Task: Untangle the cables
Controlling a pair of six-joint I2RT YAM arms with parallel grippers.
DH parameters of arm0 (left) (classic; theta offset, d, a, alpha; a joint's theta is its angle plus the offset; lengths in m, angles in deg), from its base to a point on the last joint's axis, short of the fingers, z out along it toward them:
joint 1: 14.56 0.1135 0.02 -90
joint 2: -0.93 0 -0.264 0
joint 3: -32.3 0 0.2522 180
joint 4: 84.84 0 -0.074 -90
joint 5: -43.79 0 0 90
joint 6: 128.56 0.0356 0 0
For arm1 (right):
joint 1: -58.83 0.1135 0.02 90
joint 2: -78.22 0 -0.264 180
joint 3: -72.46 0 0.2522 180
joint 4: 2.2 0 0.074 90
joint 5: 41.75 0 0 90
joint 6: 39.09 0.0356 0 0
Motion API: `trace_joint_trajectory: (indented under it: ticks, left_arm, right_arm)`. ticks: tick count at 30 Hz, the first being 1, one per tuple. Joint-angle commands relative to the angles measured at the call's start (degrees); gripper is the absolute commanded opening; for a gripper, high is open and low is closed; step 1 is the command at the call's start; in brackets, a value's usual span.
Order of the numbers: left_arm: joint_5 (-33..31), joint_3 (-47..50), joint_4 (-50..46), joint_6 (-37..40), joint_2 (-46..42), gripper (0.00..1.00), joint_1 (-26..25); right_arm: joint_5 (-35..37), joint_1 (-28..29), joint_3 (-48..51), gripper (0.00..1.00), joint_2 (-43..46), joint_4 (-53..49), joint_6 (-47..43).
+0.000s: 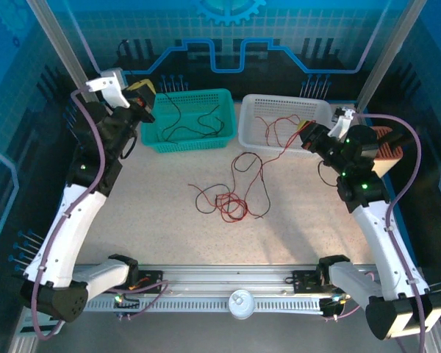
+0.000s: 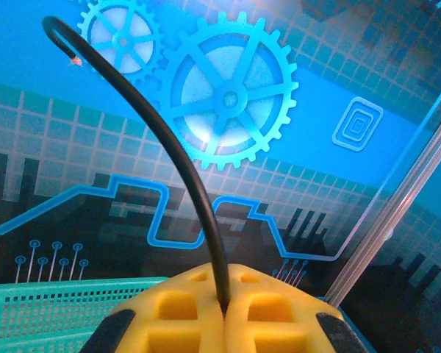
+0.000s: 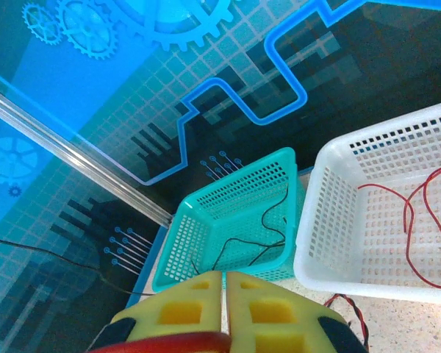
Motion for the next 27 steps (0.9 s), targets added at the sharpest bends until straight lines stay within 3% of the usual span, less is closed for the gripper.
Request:
trace_joint_trajectory:
  ticks: [1, 11, 15, 27]
  left_arm:
    - [0.70, -2.13, 3.78, 1.69, 1.33, 0.00, 0.69]
    - [0.77, -4.22, 7.59, 5.66, 8.40, 0.00, 1.09]
    - [0.67, -7.01, 8.95, 7.63, 11.78, 0.00, 1.31]
    - [2.09, -11.46, 16.11, 11.43, 23.18, 0.00, 3.12]
  right_arm:
    - [-1.10, 1.15, -0.56, 0.00, -0.13, 0.75, 1.35]
    - [-11.43, 4.19, 0.64, 0.00, -5.82, 7.32, 3.93]
    - [-14.63, 5.39, 3.27, 0.00, -5.29, 16.89, 6.73]
    - [-10.67, 5.87, 1.78, 0.00, -0.63, 9.33, 1.57]
